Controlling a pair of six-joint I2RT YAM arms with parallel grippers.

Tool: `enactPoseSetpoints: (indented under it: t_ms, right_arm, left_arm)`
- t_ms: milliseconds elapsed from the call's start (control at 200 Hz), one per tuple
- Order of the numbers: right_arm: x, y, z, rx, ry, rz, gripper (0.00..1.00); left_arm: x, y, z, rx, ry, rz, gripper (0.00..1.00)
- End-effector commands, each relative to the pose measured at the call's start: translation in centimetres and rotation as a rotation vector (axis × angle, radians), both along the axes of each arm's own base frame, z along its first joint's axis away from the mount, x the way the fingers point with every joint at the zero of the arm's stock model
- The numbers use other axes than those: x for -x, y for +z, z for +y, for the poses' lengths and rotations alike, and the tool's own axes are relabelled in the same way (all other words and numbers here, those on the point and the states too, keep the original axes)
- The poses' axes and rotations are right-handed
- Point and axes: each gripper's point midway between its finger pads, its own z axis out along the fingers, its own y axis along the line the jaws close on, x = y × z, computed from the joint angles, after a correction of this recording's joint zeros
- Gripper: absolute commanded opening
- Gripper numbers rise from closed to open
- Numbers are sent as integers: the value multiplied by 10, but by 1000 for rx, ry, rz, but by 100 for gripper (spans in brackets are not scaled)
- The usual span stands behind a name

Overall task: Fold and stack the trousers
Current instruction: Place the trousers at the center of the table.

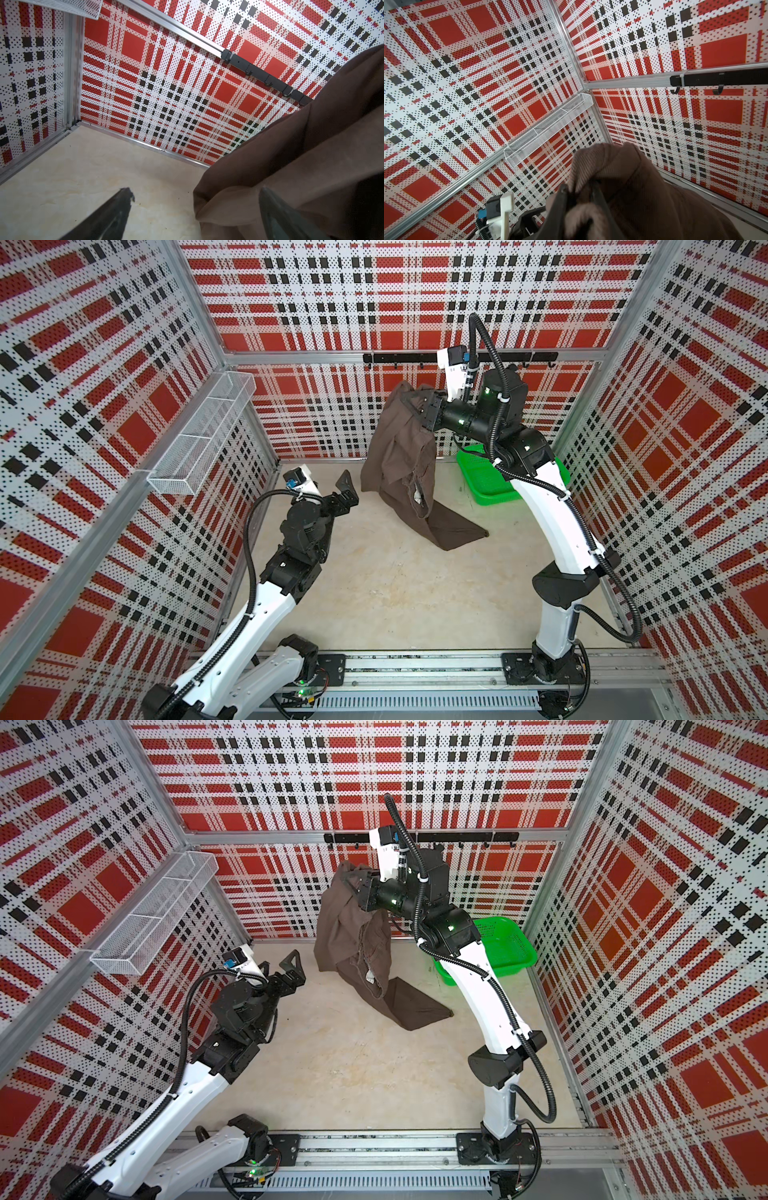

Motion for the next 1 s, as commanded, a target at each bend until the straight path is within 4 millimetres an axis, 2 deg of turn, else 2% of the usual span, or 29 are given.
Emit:
enactPoseSetpoints:
  t_ms: [0, 90, 155, 215, 296, 346, 406, 506, 606, 747, 887, 997]
  right_arm:
    - [-3, -16, 0, -9, -9, 36, 3]
    - [-22, -90, 4, 62, -36, 192, 12]
    - [-39, -149, -6, 101, -91, 326, 16]
    - [-53, -201, -24, 139, -149, 445, 21]
    - [-66, -261, -54, 211, -245, 554, 38]
    - [-71, -291, -74, 267, -319, 602, 51]
    - [-72, -317, -97, 320, -388, 650, 64]
    - [-67, -330, -126, 414, -506, 663, 83]
    - [-57, -324, -147, 468, -583, 651, 96]
    - [-36, -321, -161, 503, -592, 633, 97]
    - [-14, -344, -169, 470, -600, 683, 96]
    - [-1, -364, -177, 439, -626, 715, 95]
  left_arm:
    - [-1, -18, -3, -10, -21, 48, 99]
    - [-3, -30, -5, -18, -26, 80, 100]
    - [-5, -38, -6, -29, -31, 107, 100]
    - [-8, -46, -8, -40, -36, 135, 100]
    - [-13, -58, -12, -56, -48, 176, 100]
    - [-15, -65, -16, -62, -65, 201, 100]
    - [-18, -74, -23, -70, -89, 229, 100]
    - [-20, -91, -32, -93, -113, 278, 100]
    - [-20, -105, -43, -122, -140, 324, 99]
    - [-17, -134, -71, -170, -214, 397, 99]
    - [-16, -164, -110, -205, -300, 458, 98]
    - [-23, -172, -144, -247, -348, 470, 98]
